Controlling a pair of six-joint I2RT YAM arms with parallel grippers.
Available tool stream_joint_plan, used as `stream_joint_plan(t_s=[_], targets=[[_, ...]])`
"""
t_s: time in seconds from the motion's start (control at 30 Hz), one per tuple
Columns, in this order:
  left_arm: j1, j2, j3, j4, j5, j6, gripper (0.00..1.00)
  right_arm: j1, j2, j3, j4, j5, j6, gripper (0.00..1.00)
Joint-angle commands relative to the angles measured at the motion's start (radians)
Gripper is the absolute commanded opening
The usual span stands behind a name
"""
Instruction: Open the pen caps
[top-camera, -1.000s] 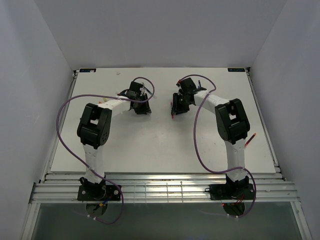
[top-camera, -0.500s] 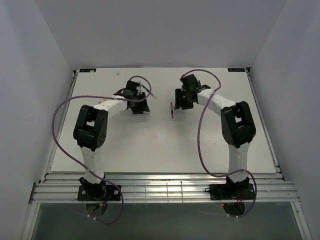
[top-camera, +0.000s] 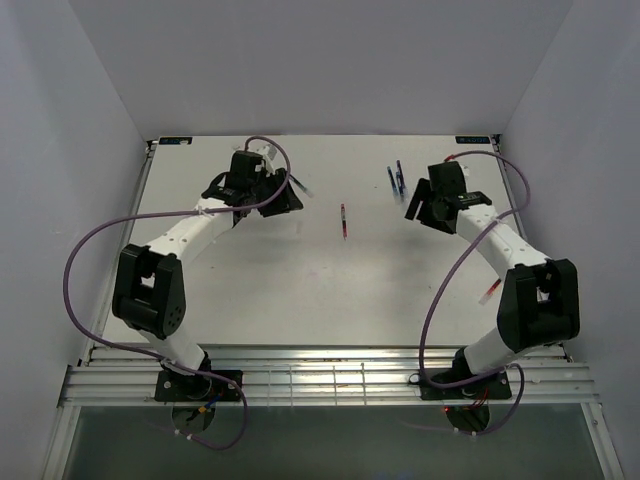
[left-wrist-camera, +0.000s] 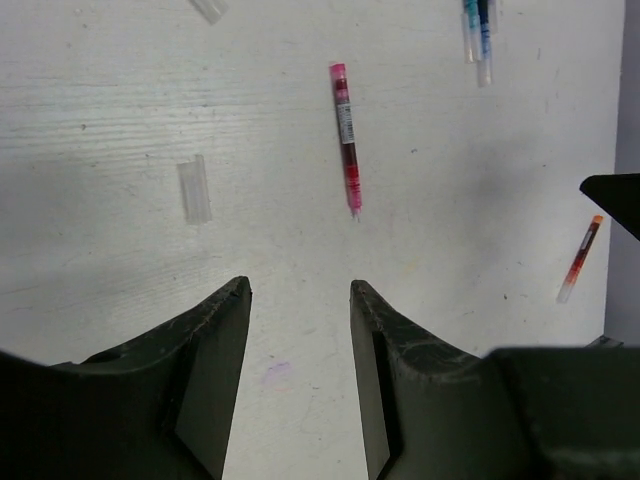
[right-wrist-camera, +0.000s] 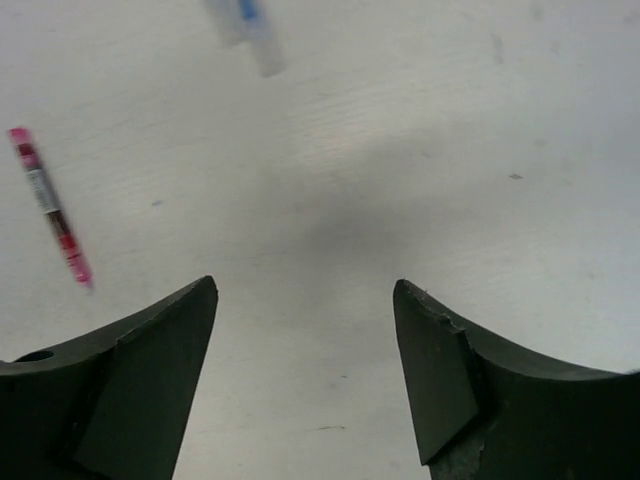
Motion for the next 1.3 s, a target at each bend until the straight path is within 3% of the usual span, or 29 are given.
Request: stream_joint_plan(t_s=[0.0,0.17,0.37,1.27], targets=[[-0.015,-0.062,-0.052,0.032,0.077,-0.027,0.55,-0.125,-0.087,-0.101,-0.042,0.050,0.077,0.78],[-0.057,-0.127,-0.167,0.114,0.125,-0.070,0.56,-0.350,-0.167,-0.158,-0.125,0.054,0.027,0.79],[-0.156,-0.131,-0.191,0.125,0.112,-0.085,0.56,-0.510,-0.189,-0.230,-0.137,0.051,-0.041,0.77],[-0.204,-0.119,-0.248,0.143,0.163,-0.087,0.56,-0.613,-0.075,-0.404,-0.008,0.068,-0.027,0.65]])
